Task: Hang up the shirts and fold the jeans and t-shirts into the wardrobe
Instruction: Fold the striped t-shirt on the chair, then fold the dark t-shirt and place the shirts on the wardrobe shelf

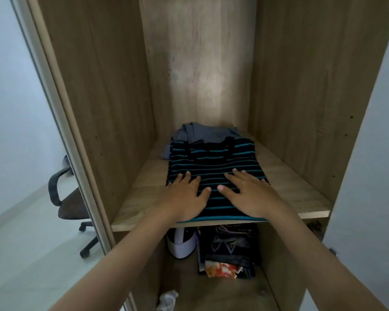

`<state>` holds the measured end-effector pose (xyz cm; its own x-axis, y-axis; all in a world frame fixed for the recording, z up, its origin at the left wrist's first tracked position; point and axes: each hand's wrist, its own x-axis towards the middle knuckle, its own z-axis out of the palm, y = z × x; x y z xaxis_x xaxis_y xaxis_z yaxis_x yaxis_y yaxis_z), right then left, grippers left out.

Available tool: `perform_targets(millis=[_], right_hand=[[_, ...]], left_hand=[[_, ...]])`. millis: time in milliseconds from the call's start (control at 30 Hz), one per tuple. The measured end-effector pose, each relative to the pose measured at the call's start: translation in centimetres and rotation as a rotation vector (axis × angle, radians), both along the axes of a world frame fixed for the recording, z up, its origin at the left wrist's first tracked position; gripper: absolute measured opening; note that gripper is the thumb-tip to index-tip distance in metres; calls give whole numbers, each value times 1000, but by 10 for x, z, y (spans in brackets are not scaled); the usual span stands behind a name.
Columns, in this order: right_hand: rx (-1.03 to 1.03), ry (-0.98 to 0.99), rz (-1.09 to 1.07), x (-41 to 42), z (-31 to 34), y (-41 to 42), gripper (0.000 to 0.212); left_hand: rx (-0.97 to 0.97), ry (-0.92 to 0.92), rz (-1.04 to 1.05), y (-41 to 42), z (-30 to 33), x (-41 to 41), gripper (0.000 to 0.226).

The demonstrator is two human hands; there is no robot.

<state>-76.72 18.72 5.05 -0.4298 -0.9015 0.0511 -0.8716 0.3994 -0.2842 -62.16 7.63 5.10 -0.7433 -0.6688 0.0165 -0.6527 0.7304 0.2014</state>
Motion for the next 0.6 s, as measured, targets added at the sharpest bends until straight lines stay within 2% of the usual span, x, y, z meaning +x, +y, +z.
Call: perform_targets(millis=[167, 300, 400, 500, 600], right_hand=[[-34, -13, 2, -3, -1, -2, 72], [-170, -71, -20, 1, 3, 3, 70], [-312, -16, -13, 22, 9, 12, 62], [-470, 12, 84, 67, 12, 18, 55], [-558, -48, 220, 130, 5, 21, 48]], left_hand=[[-1, 61, 6, 3, 1, 1, 66], [38, 302, 16, 16, 4, 19, 55], [39, 469, 53, 36, -2, 58, 46], [-40, 628, 139, 61, -16, 109, 38], [-24, 760, 241, 84, -32, 167, 28]])
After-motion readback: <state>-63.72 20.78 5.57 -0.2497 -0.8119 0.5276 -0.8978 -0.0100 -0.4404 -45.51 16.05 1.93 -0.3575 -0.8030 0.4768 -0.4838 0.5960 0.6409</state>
